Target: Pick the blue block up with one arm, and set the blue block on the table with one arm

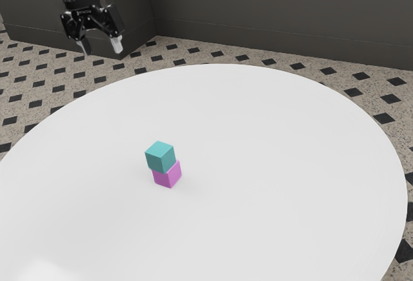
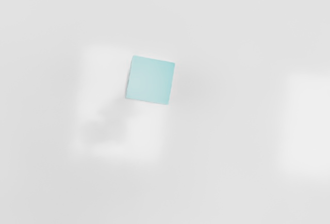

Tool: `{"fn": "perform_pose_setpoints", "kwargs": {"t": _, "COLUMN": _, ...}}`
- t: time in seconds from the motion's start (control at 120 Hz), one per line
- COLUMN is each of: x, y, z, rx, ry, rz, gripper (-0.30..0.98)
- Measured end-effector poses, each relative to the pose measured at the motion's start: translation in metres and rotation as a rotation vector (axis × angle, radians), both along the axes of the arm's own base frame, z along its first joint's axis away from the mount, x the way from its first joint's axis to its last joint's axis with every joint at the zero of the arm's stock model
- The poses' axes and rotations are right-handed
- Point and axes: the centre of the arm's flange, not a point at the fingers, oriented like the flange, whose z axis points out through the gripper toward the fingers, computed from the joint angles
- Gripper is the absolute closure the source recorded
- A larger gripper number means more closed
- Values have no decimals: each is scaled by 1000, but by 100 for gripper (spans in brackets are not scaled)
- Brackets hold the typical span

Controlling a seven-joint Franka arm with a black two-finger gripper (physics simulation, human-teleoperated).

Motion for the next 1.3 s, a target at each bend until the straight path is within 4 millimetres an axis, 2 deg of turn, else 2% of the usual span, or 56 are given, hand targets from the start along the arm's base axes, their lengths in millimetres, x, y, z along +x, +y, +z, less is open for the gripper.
{"fn": "perform_pose_setpoints", "kwargs": {"t": 0.133, "x": 22, "y": -4, "z": -31, "rx": 1, "ry": 27, "rz": 11, "gripper": 0}}
{"fn": "perform_pose_setpoints", "kwargs": {"t": 0.192, "x": 37, "y": -27, "z": -54, "rx": 23, "ry": 63, "rz": -11, "gripper": 0}}
{"fn": "perform_pose_setpoints", "kwargs": {"t": 0.217, "x": 39, "y": -40, "z": -72, "rx": 30, "ry": 93, "rz": -25, "gripper": 0}}
{"fn": "perform_pose_setpoints", "kwargs": {"t": 0.292, "x": 24, "y": -76, "z": -125, "rx": 48, "ry": 160, "rz": -65, "gripper": 0}}
{"fn": "perform_pose_setpoints", "kwargs": {"t": 0.35, "x": 0, "y": -99, "z": -160, "rx": 71, "ry": 176, "rz": -90, "gripper": 0}}
{"fn": "perform_pose_setpoints", "kwargs": {"t": 0.408, "x": -13, "y": -120, "z": -187, "rx": 98, "ry": 162, "rz": -114, "gripper": 0}}
{"fn": "perform_pose_setpoints", "kwargs": {"t": 0.45, "x": -15, "y": -133, "z": -208, "rx": 112, "ry": 148, "rz": -130, "gripper": 0}}
{"fn": "perform_pose_setpoints", "kwargs": {"t": 0.508, "x": -6, "y": -147, "z": -239, "rx": 122, "ry": 129, "rz": -146, "gripper": 0}}
{"fn": "perform_pose_setpoints", "kwargs": {"t": 0.558, "x": 4, "y": -137, "z": -254, "rx": 124, "ry": 101, "rz": -122, "gripper": 0}}
{"fn": "perform_pose_setpoints", "kwargs": {"t": 0.658, "x": 19, "y": -75, "z": -259, "rx": 125, "ry": 40, "rz": -8, "gripper": 0}}
{"fn": "perform_pose_setpoints", "kwargs": {"t": 0.7, "x": 23, "y": -63, "z": -263, "rx": 125, "ry": 26, "rz": 11, "gripper": 0}}
{"fn": "perform_pose_setpoints", "kwargs": {"t": 0.775, "x": 25, "y": -74, "z": -273, "rx": 125, "ry": 11, "rz": -14, "gripper": 1}}
{"fn": "perform_pose_setpoints", "kwargs": {"t": 0.867, "x": 28, "y": -85, "z": -276, "rx": 125, "ry": -11, "rz": -37, "gripper": 1}}
{"fn": "perform_pose_setpoints", "kwargs": {"t": 0.958, "x": 29, "y": -75, "z": -282, "rx": 123, "ry": -15, "rz": -26, "gripper": 1}}
{"fn": "perform_pose_setpoints", "kwargs": {"t": 1.15, "x": 14, "y": -75, "z": -301, "rx": 123, "ry": 10, "rz": -52, "gripper": 2}}
{"fn": "perform_pose_setpoints", "kwargs": {"t": 1.3, "x": 26, "y": -60, "z": -326, "rx": 122, "ry": 11, "rz": -54, "gripper": 2}}
